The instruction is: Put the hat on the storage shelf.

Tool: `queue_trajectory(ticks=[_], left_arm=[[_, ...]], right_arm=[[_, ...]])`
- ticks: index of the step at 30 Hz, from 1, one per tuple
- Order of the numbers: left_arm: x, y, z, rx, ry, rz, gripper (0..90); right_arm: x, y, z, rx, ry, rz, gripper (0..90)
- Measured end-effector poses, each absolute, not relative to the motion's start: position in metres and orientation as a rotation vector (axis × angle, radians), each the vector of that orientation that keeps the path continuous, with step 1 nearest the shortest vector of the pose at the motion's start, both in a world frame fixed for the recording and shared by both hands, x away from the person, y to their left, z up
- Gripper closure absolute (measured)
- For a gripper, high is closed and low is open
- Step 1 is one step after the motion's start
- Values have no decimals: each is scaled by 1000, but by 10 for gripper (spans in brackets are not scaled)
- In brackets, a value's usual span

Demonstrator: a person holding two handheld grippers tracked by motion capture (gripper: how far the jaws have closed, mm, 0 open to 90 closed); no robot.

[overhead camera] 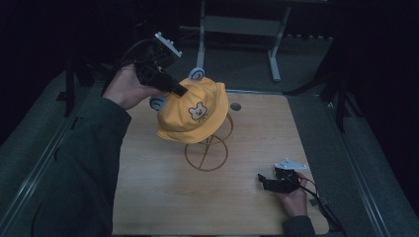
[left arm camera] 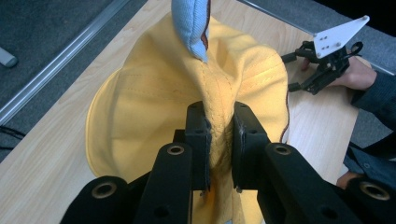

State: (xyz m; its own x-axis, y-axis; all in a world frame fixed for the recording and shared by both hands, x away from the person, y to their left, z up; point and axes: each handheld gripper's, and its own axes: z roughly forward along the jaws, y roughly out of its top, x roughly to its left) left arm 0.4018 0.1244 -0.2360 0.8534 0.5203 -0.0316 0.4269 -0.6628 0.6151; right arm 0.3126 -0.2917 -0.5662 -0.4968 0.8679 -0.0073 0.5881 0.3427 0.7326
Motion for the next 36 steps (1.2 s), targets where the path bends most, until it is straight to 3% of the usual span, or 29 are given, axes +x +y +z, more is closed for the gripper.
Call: queue_trajectory(ticks=[25, 36], left_arm=[[415, 71, -255, 2460, 690, 247, 773], [419, 48, -265, 2505, 686, 253, 720]], right_arm=[[312, -292, -566, 1274, 2220, 963, 204], [312, -292, -566, 1272, 2222, 964, 204]])
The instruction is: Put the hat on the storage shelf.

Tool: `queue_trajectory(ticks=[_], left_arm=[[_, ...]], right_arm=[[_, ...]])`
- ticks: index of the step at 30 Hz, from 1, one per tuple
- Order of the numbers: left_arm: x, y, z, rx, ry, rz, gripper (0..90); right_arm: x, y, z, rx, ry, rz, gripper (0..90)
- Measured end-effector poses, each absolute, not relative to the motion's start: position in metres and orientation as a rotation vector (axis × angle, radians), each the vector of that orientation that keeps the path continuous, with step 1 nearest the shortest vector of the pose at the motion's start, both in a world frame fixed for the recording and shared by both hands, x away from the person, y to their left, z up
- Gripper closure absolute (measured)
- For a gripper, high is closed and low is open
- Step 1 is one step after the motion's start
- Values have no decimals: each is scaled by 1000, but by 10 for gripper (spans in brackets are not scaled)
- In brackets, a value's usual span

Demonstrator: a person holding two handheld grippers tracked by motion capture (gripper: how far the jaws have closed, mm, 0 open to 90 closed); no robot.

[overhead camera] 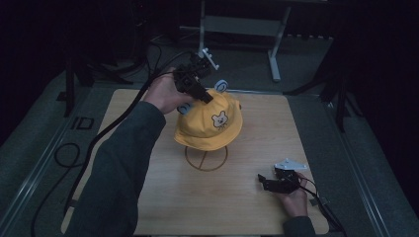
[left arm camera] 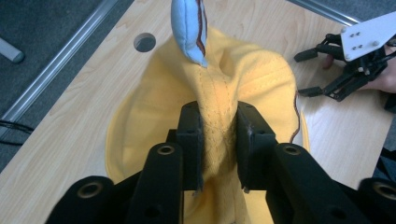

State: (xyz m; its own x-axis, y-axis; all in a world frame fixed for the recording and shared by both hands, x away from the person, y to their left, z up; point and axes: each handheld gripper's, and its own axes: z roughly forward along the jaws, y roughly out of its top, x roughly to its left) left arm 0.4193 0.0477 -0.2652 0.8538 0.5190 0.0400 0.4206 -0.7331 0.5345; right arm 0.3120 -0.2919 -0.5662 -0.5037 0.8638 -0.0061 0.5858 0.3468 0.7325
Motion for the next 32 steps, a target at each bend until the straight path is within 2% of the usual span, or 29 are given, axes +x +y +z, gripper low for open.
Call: queue_trajectory(ticks=[3, 8, 12, 32], left_arm=[[421, 43, -269, 2505, 689, 258, 672], [425, 38, -275, 2509, 738, 261, 486], [423, 37, -275, 2496, 731, 286, 423], [416, 72, -253, 2369, 781, 338, 339]], right_arm=[[312, -292, -566, 1271, 2223, 964, 204], [312, -292, -566, 1270, 2223, 964, 204], [312, -292, -566, 1269, 2224, 965, 204], [312, -292, -566, 1271, 2225, 965, 204]])
